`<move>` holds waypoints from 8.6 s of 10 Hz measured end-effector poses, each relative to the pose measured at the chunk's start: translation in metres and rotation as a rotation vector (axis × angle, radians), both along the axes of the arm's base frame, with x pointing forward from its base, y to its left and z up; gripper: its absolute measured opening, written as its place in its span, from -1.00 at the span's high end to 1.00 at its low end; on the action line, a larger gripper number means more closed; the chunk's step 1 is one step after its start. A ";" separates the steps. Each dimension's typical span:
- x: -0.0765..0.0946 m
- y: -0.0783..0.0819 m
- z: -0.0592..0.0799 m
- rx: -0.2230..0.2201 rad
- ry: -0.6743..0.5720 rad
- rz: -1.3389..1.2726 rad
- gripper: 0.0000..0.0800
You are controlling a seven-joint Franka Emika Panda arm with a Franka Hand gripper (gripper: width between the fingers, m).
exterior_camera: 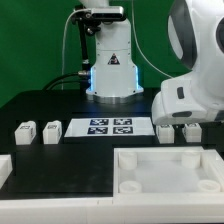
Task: Assemble one leg
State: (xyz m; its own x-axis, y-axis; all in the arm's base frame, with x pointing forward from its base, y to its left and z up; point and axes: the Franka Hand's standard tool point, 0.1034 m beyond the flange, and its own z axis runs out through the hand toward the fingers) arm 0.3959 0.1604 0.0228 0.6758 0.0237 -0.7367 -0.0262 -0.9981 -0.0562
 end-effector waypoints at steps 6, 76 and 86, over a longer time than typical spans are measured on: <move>-0.013 0.003 -0.012 -0.013 0.026 -0.004 -0.62; 0.216 -0.050 0.053 0.134 -1.421 0.114 -0.55; 0.231 -0.041 0.069 0.148 -1.348 0.117 -0.62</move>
Offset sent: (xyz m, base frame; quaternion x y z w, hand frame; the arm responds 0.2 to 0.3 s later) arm -0.0009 0.0018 -0.0114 0.0034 0.0063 0.0069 1.0000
